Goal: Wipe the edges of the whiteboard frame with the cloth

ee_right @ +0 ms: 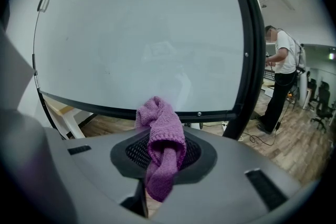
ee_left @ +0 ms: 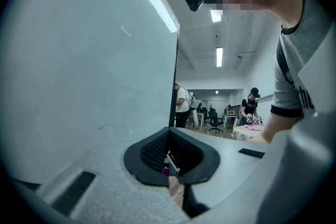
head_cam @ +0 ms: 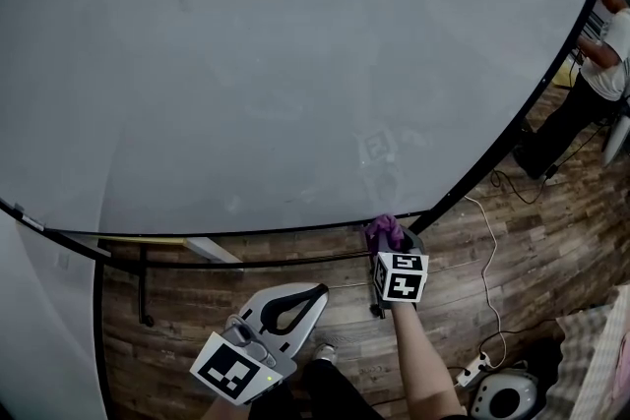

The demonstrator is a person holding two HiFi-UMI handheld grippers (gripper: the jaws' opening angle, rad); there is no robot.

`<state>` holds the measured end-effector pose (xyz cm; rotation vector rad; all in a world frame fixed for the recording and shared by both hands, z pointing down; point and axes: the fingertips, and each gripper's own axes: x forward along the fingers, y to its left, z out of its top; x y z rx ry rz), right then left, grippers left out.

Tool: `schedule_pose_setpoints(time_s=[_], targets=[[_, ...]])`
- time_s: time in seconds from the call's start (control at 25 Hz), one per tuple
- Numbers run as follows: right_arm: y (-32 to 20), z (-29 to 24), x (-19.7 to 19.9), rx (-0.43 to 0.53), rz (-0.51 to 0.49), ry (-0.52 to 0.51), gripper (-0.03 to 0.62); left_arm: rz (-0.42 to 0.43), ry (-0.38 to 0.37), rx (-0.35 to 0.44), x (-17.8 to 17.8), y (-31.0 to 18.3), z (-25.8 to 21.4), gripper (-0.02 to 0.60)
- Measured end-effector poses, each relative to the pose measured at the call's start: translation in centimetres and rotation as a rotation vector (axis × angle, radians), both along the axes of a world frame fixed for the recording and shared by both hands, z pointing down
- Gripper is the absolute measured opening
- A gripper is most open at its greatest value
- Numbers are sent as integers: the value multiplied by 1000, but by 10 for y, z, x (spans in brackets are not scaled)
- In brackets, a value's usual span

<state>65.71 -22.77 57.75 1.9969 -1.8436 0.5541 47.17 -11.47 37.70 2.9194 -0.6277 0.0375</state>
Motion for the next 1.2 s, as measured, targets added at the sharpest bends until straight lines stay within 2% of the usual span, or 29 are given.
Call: schedule_pose_setpoints(time_s=[0.32, 0.64, 0.92, 1.2], targets=[[6, 0, 40, -4, 64, 8, 72, 50, -1, -19, 26, 2, 2, 17], [13, -2, 61, 3, 70, 13, 71, 137, -8, -52, 60, 15, 7, 17], [15, -2, 88, -2, 139, -1, 71, 160, -18, -55, 67, 15, 10, 17], [22, -3, 105, -6, 151, 9, 71, 164, -23, -55, 81, 20, 8, 17]])
